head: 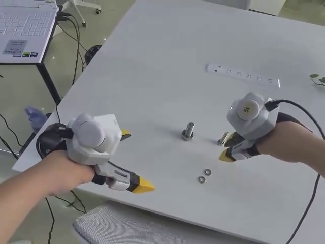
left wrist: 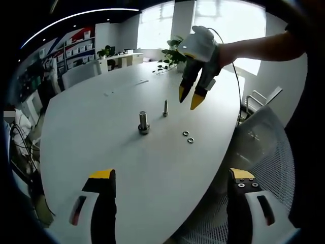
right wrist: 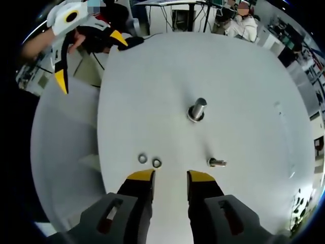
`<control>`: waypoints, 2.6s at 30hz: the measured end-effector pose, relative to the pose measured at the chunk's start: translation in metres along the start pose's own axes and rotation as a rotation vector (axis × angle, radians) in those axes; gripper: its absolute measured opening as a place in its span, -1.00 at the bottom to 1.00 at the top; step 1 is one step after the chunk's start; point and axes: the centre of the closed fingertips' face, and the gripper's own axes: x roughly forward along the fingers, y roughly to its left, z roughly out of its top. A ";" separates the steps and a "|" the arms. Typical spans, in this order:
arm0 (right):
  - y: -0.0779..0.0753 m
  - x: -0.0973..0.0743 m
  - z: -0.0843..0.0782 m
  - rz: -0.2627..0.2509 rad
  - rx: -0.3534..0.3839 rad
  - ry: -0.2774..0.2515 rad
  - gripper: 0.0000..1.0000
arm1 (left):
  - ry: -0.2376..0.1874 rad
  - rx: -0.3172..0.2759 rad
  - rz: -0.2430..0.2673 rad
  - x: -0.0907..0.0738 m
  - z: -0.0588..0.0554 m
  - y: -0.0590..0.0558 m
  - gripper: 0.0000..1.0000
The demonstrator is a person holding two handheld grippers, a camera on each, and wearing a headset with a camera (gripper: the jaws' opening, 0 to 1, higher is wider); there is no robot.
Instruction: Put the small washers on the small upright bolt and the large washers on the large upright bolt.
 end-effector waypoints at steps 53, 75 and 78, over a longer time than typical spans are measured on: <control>0.009 0.085 -0.021 -0.025 0.031 0.039 -0.52 | 0.016 -0.032 0.019 -0.008 -0.010 0.003 0.71; 0.014 0.086 -0.018 -0.013 -0.042 0.099 -0.66 | 0.032 -0.038 0.022 -0.005 -0.018 0.003 0.65; 0.013 0.087 -0.018 -0.013 -0.048 0.113 -0.71 | 0.033 -0.039 0.023 -0.006 -0.018 0.003 0.65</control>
